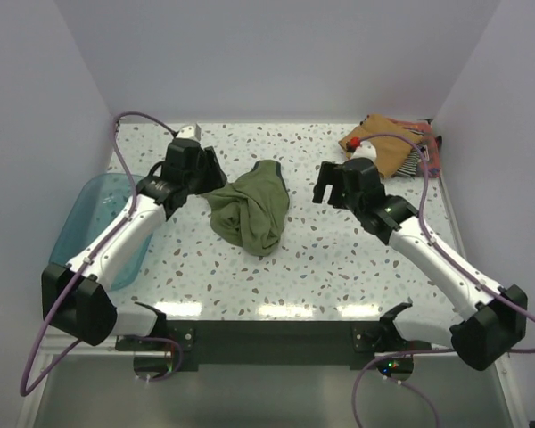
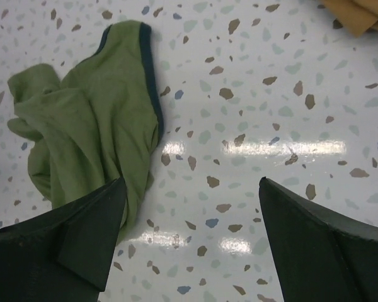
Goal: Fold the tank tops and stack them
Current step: Move the tank top to the center of the board, then flatten the tank top out
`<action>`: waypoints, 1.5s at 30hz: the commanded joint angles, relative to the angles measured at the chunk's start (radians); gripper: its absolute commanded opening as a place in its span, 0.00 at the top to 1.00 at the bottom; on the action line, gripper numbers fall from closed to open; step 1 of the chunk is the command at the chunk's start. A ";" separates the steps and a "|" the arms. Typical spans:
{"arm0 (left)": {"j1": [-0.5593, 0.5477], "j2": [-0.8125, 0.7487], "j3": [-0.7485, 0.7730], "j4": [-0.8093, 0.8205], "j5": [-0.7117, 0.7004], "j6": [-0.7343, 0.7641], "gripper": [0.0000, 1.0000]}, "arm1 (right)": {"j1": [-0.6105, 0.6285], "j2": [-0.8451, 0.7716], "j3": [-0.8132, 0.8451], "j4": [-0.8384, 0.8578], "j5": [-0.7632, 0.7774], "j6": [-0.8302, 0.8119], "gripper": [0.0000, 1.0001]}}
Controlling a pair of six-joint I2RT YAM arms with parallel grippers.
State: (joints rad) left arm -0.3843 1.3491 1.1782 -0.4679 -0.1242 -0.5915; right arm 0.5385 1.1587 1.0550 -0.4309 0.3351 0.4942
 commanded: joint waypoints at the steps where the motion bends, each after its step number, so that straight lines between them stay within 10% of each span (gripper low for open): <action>1: 0.005 -0.034 -0.079 0.123 0.061 -0.054 0.44 | 0.018 0.100 -0.024 0.059 -0.140 -0.005 0.11; 20: 0.004 0.301 -0.155 0.203 -0.095 -0.220 0.48 | 0.092 0.758 0.213 0.291 -0.269 0.095 0.23; 23: 0.016 0.378 -0.089 0.167 -0.210 -0.211 0.47 | 0.084 0.841 0.296 0.282 -0.246 0.093 0.36; 27: 0.036 0.459 -0.002 0.163 -0.244 -0.183 0.56 | 0.035 0.852 0.364 0.225 -0.226 0.095 0.91; 32: 0.065 0.513 0.087 0.151 -0.226 -0.156 1.00 | -0.072 0.779 0.372 0.202 -0.249 0.067 1.00; 41: 0.107 0.433 0.083 0.292 -0.043 -0.090 0.99 | -0.167 0.749 0.503 0.143 -0.441 -0.034 1.00; 45: 0.082 0.502 0.086 0.432 0.165 -0.062 0.58 | -0.167 0.762 0.508 0.136 -0.452 -0.031 1.00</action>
State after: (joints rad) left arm -0.2817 1.8347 1.2499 -0.2138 -0.1596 -0.7044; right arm 0.3538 1.9583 1.5337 -0.2768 -0.0505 0.4919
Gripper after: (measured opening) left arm 0.358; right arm 0.033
